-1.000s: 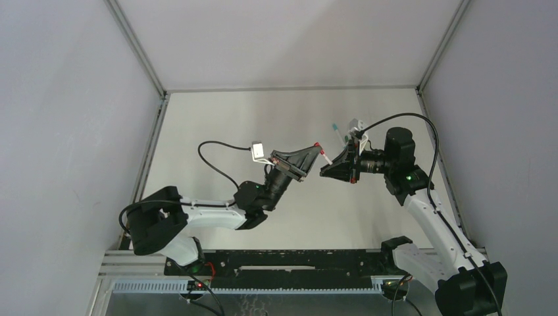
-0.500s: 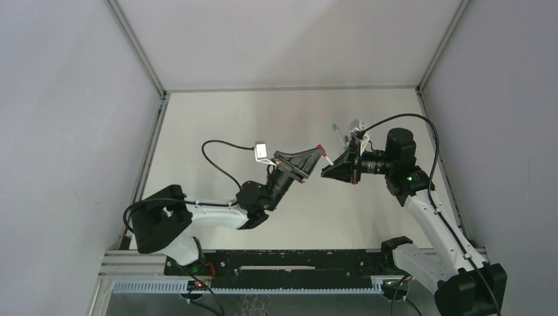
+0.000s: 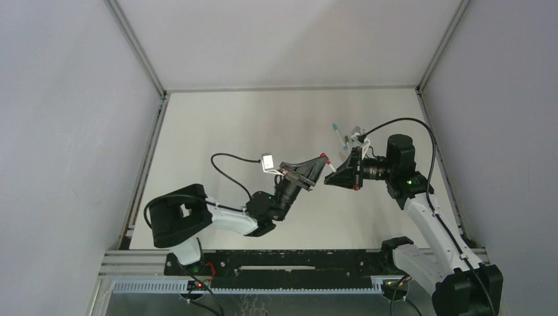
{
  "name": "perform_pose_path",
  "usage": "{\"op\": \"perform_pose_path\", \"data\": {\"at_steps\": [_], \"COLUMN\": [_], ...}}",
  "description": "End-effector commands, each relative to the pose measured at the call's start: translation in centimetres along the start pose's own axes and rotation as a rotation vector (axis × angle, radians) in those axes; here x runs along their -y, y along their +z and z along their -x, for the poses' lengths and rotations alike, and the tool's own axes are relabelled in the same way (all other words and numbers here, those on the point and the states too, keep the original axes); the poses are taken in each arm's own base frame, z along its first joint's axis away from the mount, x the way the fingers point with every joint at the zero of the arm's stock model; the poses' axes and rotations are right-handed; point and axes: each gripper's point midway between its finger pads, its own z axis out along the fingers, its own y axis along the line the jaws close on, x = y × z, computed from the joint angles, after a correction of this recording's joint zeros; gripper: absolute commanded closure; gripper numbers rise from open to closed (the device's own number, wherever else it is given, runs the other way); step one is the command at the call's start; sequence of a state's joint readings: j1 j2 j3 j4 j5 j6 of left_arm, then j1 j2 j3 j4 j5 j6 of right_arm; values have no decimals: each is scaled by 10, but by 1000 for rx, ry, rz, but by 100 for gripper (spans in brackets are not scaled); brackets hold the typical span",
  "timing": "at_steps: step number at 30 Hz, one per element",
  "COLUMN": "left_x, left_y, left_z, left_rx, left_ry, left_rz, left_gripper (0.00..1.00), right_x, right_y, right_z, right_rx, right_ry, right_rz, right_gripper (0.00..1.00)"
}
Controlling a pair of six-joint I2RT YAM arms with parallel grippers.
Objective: Insert the pens into the pen caps
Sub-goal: Press the pen cap onto the pen.
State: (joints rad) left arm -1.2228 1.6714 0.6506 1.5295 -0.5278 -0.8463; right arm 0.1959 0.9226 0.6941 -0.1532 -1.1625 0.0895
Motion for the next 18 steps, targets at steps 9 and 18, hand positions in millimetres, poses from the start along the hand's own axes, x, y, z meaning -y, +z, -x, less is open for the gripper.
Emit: {"op": "perform_pose_path", "data": {"at_steps": [9,18], "left_x": [16,3], "left_y": [-60,-55], "left_z": [-65,13], "left_rx": [-289,-147], "left_ry": [17,75], "left_rz": [-46,44], "left_gripper": [86,42], "right_x": [8,25], "right_y": [2,-2], "right_z": [17,5], "right_rx": [8,-40], "right_ry": [-258,-294], "right_rz": [21,-4], "right_gripper": [100,100]}}
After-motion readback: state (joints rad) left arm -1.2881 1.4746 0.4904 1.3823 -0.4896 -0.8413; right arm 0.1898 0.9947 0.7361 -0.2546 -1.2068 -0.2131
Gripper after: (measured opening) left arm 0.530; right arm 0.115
